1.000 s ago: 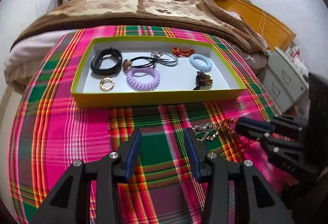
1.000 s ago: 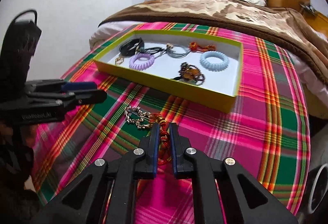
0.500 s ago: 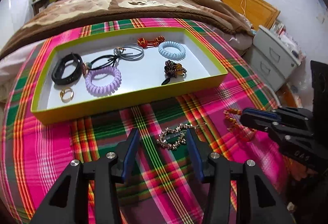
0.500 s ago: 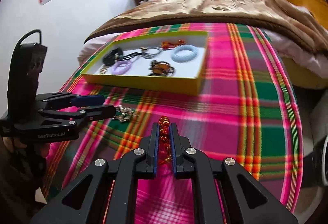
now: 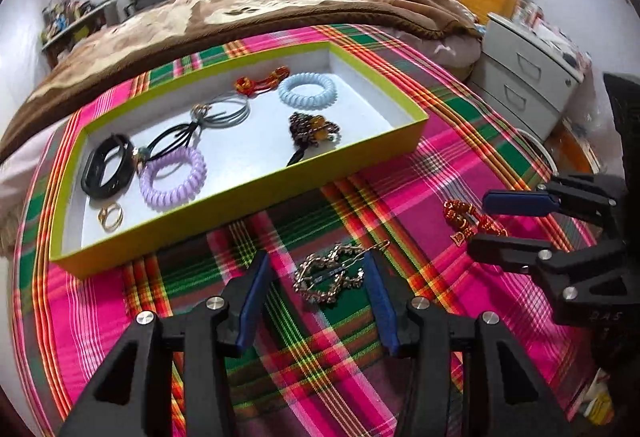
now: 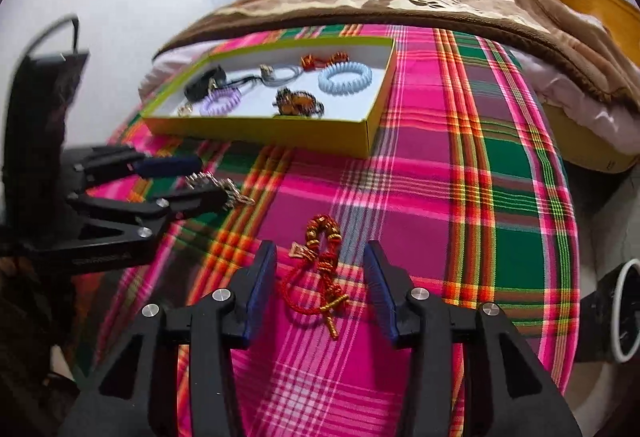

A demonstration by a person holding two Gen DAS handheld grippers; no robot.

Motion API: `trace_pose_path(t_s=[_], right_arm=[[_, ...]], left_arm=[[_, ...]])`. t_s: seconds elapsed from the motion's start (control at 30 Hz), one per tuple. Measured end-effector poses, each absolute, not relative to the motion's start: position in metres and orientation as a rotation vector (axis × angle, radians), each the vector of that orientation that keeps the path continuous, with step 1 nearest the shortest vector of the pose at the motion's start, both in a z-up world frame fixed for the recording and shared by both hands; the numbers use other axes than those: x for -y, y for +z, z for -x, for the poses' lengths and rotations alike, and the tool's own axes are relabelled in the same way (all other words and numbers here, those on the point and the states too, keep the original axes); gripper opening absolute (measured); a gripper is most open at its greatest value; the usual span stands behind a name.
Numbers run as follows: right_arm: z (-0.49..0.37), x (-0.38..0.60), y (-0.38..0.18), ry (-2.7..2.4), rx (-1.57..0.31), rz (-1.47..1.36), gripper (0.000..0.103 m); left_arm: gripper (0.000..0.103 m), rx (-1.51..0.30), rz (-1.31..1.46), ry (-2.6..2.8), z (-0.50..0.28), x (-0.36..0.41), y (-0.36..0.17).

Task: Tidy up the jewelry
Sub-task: 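Carry the hair clip and red tassel into the tray and open both tools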

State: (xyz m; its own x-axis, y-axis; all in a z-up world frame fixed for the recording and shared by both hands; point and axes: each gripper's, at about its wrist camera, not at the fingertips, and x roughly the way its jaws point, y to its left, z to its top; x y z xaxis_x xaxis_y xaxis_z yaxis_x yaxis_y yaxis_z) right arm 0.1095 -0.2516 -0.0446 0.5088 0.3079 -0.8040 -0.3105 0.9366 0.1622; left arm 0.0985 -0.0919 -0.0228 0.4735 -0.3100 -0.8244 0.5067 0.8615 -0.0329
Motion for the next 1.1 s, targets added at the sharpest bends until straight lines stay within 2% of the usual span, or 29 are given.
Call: trace_pose_path(t_s=[0.27, 0.37, 0.47, 0.5, 0.6, 1.1], right_arm=[[-0.106, 0.245, -0.046, 0.318, -0.957, 0.078, 0.044], [-0.106, 0.245, -0.046, 0.294, -0.951, 0.087, 0.027], [-0.106, 0.247, -0.045, 0.289, -0.95, 0.083, 0.023], [-0.105, 0.248, -0.045, 0.284, -0.948, 0.084, 0.016], [-0.105, 0.248, -0.045, 0.28, -0.945, 0.078, 0.012], [-0.101, 0.263, -0.025, 0.263, -0.866, -0.029, 0.011]], left_arm=[[0.052, -0.957, -0.24, -0.513, -0.097, 0.096, -0.025], [0.044, -0.95, -0.256, -0.507, -0.095, 0.096, -0.025], [0.043, -0.952, -0.256, -0.511, -0.095, 0.097, -0.024], [0.043, -0.952, -0.254, -0.51, -0.095, 0.097, -0.025], [0.042, -0.954, -0.245, -0.509, -0.095, 0.096, -0.024], [0.042, -0.907, -0.154, -0.473, -0.092, 0.075, -0.005]])
